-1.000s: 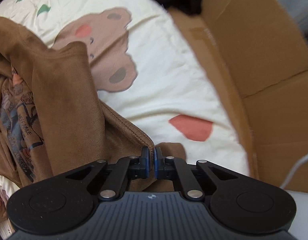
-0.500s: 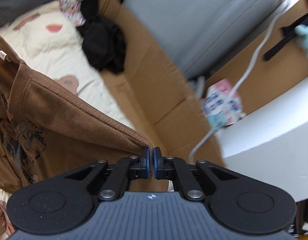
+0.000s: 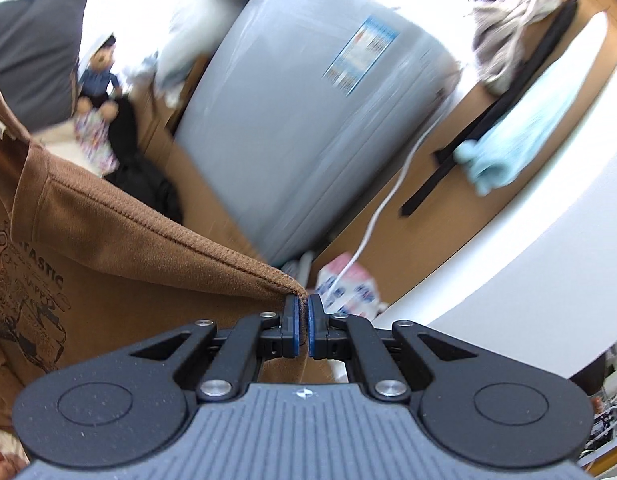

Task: Fold clothes
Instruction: 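Lift the sweatshirt up by its edges with both grippers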

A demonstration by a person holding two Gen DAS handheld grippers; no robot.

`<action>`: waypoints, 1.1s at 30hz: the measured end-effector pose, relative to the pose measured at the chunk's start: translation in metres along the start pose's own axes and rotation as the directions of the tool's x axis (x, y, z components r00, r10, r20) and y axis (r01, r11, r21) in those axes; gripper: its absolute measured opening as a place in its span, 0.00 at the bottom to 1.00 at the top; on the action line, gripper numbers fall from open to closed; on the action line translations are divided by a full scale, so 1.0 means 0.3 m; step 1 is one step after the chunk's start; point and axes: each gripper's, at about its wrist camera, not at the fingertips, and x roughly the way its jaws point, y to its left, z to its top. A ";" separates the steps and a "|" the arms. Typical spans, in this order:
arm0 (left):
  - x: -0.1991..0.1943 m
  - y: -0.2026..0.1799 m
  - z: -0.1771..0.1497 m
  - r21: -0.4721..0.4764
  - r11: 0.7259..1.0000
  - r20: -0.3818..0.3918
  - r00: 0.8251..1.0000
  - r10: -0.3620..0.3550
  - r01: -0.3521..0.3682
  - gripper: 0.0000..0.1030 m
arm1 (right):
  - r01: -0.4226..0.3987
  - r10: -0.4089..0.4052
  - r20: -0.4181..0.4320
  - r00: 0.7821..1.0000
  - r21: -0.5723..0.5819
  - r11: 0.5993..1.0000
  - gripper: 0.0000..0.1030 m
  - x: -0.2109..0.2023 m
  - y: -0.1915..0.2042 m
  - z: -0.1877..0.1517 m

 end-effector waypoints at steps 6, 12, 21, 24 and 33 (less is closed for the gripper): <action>-0.164 0.024 0.139 0.034 0.997 0.072 0.995 0.070 -0.072 0.03 | 0.041 -0.048 0.104 0.993 0.071 0.997 0.04 -0.148 -0.083 0.071; -0.277 0.076 0.251 0.013 0.995 0.120 0.988 0.101 -0.103 0.03 | 0.059 -0.075 0.165 0.983 0.101 0.993 0.04 -0.239 -0.143 0.106; -0.383 0.136 0.275 -0.063 0.994 0.177 0.979 0.102 -0.092 0.04 | 0.055 -0.081 0.192 0.978 0.136 0.989 0.04 -0.357 -0.208 0.184; -0.418 0.163 0.263 -0.064 0.996 0.181 0.980 0.078 -0.067 0.03 | 0.059 -0.076 0.187 0.979 0.094 0.994 0.04 -0.420 -0.210 0.203; -0.484 0.179 0.272 -0.027 0.998 0.185 0.980 0.067 -0.063 0.03 | -0.017 -0.008 0.273 0.962 0.087 0.996 0.04 -0.499 -0.221 0.144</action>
